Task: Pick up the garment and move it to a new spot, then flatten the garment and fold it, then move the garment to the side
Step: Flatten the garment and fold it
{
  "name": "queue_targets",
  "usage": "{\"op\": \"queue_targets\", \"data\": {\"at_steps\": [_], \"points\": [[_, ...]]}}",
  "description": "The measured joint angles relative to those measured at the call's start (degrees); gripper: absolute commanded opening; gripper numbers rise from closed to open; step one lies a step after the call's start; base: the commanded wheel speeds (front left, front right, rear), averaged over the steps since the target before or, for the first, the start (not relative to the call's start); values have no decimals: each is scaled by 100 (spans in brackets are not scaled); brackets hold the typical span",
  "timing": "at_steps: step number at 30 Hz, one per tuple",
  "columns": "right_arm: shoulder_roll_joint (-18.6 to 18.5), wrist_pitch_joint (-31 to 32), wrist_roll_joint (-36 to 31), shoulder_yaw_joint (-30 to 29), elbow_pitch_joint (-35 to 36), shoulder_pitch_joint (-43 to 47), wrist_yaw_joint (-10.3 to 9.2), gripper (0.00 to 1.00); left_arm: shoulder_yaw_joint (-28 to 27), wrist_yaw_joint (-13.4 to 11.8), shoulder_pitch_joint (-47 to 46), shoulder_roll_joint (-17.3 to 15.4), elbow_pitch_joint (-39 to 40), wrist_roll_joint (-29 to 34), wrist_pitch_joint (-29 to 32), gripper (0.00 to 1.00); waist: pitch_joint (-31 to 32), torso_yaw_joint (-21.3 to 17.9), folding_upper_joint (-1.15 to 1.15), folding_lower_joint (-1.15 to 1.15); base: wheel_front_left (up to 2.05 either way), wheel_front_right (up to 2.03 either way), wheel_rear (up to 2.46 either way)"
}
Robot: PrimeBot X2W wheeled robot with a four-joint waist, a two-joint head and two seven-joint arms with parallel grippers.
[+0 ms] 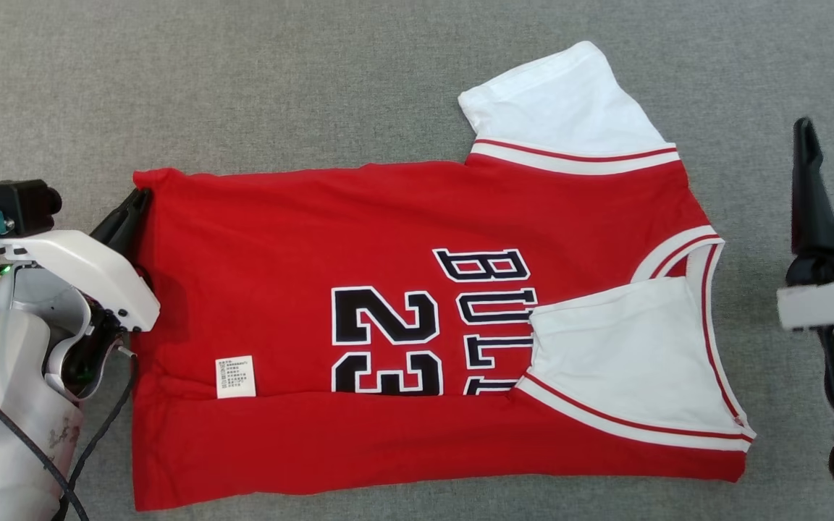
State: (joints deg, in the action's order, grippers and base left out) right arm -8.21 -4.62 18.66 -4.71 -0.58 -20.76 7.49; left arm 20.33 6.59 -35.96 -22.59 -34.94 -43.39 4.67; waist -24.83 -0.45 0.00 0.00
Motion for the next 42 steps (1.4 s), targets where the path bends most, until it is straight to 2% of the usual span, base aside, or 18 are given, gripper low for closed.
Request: {"op": "queue_targets", "data": {"at_steps": [4, 10, 14, 19, 23, 28, 29, 30, 31, 32, 37, 42], "points": [[-207, 16, 111, 15, -332, -581, -1, 100, 88, 26, -131, 41, -16, 16, -43, 0, -86, 90, 0, 0, 0, 0, 0], [-567, 267, 286, 266, -1280, -1773, 0, 100, 314, 48, -482, 256, 10, 71, -200, 0, -307, 397, 0, 0, 0, 0, 0], [-838, 542, 375, 739, -1948, -2334, -1, 100, 519, 67, -706, 460, -5, 94, -342, 0, -464, 693, 0, 0, 0, 0, 0], [-1040, 854, 477, 1318, -2681, -2788, 0, 100, 755, 86, -861, 549, -102, 19, -547, 0, -707, 985, 0, 0, 0, 0, 0], [-1155, 1033, 612, 1727, -3063, -2983, 0, 100, 933, 92, -936, 528, -119, -104, -678, 0, -847, 1108, 0, 0, 0, 0, 0], [-1270, 1408, 871, 2154, -3351, -3272, 0, 100, 1133, 99, -1031, 420, -170, -214, -772, 0, -896, 1082, 0, 0, 0, 0, 0], [-1306, 1486, 924, 2227, -3368, -3310, 0, 79, 1167, 99, -1045, 399, -179, -235, -780, 0, -901, 1073, 0, 0, 0, 0, 0], [-1337, 1567, 992, 2295, -3378, -3354, 0, 46, 1203, 99, -1065, 385, -189, -264, -800, 0, -903, 1069, 0, 0, 0, 0, 0], [-1367, 1657, 1065, 2366, -3401, -3401, 0, 34, 1239, 99, -1090, 377, -201, -275, -824, 0, -903, 1065, 0, 0, 0, 0, 0], [-1399, 1722, 1112, 2415, -3407, -3439, 0, 0, 1268, 98, -1121, 369, -212, -299, -826, 0, -904, 1059, 0, 0, 0, 0, 0], [-1506, 1858, 1276, 2657, -3389, -3622, 1, 0, 1350, 98, -1159, 343, -263, -425, -980, 0, -889, 1027, 0, 0, 0, 0, 0], [-1560, 1681, 1351, 2777, -3163, -3786, 1, 0, 1362, 92, -1159, 310, -201, -648, -1132, 0, -803, 981, 0, 0, 0, 0, 0]]}}
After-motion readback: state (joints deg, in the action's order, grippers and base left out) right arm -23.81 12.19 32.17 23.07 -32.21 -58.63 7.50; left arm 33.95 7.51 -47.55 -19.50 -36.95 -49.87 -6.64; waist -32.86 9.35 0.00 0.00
